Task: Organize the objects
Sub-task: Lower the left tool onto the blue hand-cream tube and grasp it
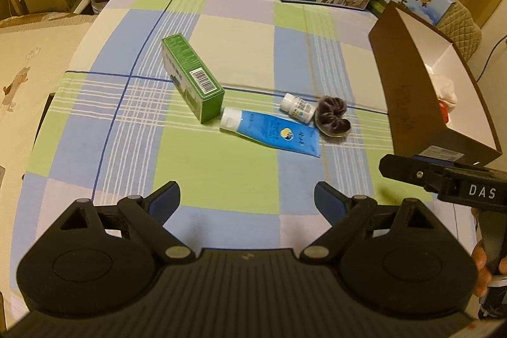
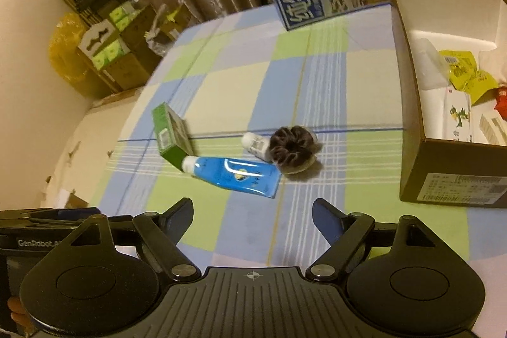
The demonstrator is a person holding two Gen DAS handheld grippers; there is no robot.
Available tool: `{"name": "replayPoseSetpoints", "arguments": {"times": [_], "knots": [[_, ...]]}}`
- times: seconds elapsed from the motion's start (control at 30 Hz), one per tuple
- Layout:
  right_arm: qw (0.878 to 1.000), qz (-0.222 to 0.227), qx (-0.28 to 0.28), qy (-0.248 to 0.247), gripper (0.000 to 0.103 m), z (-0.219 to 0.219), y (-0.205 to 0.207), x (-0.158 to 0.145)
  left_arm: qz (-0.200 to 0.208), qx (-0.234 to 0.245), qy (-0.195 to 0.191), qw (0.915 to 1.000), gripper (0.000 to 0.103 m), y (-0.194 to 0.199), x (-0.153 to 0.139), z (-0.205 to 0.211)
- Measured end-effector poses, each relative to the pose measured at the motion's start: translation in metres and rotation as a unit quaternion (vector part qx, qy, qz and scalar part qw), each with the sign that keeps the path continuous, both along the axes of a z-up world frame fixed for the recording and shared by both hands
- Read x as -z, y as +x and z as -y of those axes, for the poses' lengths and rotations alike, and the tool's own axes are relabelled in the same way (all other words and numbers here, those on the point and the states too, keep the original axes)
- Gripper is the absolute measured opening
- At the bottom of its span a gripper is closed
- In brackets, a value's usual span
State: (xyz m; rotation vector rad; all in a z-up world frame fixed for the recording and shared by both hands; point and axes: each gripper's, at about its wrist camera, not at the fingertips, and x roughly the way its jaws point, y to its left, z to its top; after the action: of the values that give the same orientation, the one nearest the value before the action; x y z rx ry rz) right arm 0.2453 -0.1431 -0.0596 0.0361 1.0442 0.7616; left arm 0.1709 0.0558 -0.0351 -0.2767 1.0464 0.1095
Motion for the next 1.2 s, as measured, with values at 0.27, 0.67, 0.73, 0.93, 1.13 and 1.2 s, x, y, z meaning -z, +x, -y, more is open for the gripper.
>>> {"name": "replayPoseSetpoints", "arguments": {"times": [0.27, 0.67, 0.73, 0.93, 1.13, 1.2], "knots": [[0.999, 0.011, -0.004, -0.036, 0.079, -0.016, 0.013, 0.018, -0.013, 0.000, -0.011, 0.9999, 0.089, 0.016, 0.014, -0.012], [0.998, 0.016, -0.012, -0.058, 0.077, -0.029, 0.022, 0.037, 0.010, 0.029, -0.019, 0.9994, 0.089, 0.033, 0.035, -0.024], [0.998, 0.011, -0.005, -0.064, 0.077, -0.027, 0.025, 0.040, 0.024, 0.054, -0.018, 0.9981, 0.089, 0.038, 0.038, -0.021], [0.997, -0.012, 0.030, -0.072, 0.077, -0.007, 0.028, 0.047, 0.044, 0.153, 0.005, 0.9872, 0.089, 0.067, 0.046, 0.000], [0.994, -0.033, 0.076, -0.076, 0.077, 0.022, 0.031, 0.050, 0.049, 0.226, 0.021, 0.9726, 0.089, 0.109, 0.058, 0.020], [0.992, -0.038, 0.091, -0.075, 0.077, 0.031, 0.031, 0.050, 0.040, 0.240, 0.027, 0.9695, 0.089, 0.121, 0.067, 0.026]]}}
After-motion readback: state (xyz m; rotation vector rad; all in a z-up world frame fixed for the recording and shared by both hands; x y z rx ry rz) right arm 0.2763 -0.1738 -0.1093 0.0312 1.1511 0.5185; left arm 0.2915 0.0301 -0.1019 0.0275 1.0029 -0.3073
